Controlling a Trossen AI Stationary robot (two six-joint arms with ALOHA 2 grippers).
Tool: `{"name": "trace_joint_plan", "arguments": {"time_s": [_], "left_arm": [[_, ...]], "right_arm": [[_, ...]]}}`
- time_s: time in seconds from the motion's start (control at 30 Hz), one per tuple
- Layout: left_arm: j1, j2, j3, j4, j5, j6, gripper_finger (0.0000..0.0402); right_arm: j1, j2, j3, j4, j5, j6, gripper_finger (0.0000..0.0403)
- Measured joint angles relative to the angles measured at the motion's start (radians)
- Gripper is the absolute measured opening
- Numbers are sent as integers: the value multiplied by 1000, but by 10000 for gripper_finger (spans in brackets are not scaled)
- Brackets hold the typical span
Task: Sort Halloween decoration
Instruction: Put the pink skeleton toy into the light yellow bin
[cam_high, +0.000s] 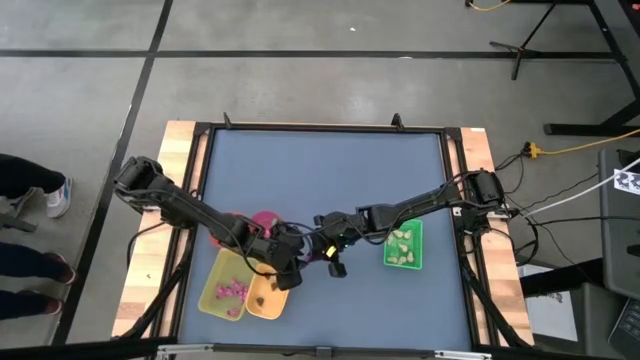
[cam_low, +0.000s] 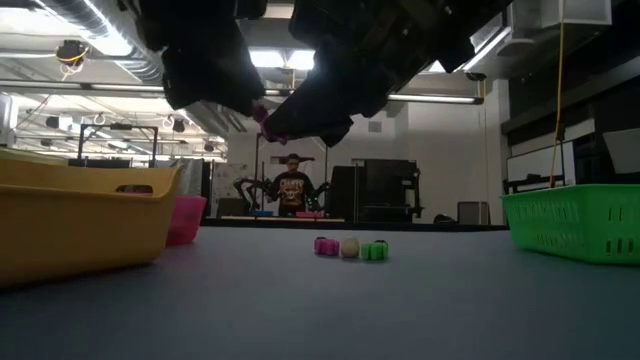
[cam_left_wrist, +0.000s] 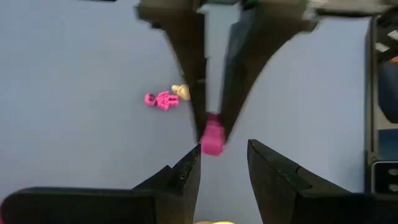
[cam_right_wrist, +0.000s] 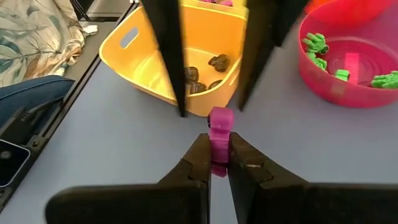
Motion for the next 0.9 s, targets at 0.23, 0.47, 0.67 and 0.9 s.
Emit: {"name": "trace_joint_plan", "arguments": {"time_s": [0.23, 0.47, 0.67, 0.9], "left_arm": [[2, 8, 0, -7, 0, 51, 115], [2, 8, 0, 11, 0, 105, 115], [0, 8, 0, 8, 0, 106, 115], [0, 8, 0, 8, 0, 106, 89]], "right_arm": [[0, 0, 0, 17, -40, 0, 28], [0, -1, 0, 40, -56, 0, 28], [0, -1, 0, 42, -56, 0, 28], [0, -1, 0, 42, -56, 0, 28]]}}
